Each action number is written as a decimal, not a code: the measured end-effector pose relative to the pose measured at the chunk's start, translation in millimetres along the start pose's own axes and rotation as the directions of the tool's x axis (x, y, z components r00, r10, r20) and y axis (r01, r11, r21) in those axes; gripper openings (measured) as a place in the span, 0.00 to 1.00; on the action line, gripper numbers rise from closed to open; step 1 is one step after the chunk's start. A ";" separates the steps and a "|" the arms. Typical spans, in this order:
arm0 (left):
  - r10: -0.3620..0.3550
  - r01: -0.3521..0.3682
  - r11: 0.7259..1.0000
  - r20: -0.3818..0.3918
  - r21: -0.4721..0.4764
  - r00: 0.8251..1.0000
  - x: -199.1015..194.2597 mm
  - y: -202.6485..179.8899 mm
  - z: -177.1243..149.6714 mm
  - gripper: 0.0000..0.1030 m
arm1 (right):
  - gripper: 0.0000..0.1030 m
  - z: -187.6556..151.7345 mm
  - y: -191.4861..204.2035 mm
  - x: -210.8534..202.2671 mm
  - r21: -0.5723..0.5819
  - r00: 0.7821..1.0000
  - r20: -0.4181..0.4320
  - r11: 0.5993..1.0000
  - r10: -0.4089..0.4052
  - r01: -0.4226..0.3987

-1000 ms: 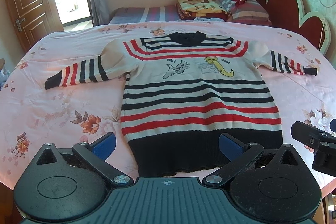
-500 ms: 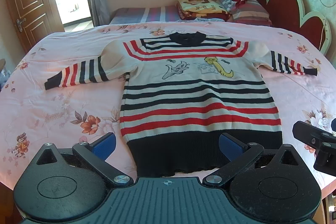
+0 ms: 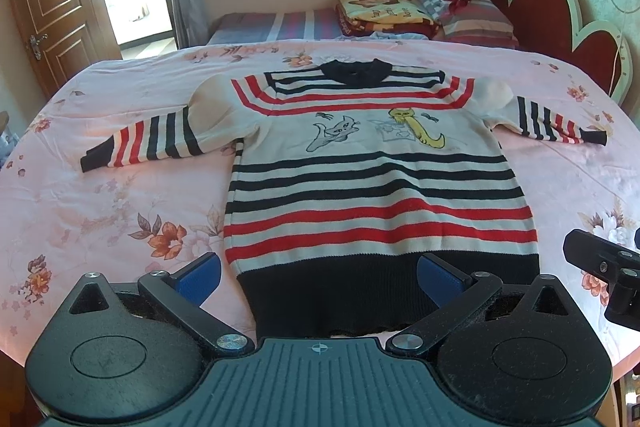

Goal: Fold small clothes
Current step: 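Move both tools toward the striped sweater lying flat on the bed, then grasp the black cuff of the sleeve with the right tool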

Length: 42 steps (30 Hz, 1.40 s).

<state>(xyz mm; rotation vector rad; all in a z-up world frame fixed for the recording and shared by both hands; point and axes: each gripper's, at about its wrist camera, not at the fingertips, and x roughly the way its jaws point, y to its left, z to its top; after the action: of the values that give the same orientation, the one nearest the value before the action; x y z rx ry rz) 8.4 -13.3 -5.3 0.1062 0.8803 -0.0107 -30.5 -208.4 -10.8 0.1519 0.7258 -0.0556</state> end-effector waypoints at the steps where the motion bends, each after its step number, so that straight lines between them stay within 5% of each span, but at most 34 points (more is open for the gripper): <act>1: 0.002 -0.002 1.000 0.002 0.000 1.000 1.8 -0.5 1.0 1.00 | 0.99 0.6 -0.7 1.1 0.000 1.000 0.000 1.000 -0.001 0.001; 31: 0.067 -0.067 0.998 -0.008 0.011 0.998 90.6 -45.3 61.2 1.00 | 0.99 45.5 -48.4 84.0 -0.003 0.999 -0.030 0.999 -0.040 0.040; 42: 0.031 -0.031 0.999 -0.028 0.016 0.999 142.7 -80.8 94.9 1.00 | 0.99 68.9 -89.9 135.9 0.000 0.995 -0.029 0.996 -0.093 0.093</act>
<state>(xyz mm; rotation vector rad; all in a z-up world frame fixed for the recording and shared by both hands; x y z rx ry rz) 168.0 -98.0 -62.2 0.1346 0.9064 0.0132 107.0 -307.8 -61.1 0.1198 0.7612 -0.1433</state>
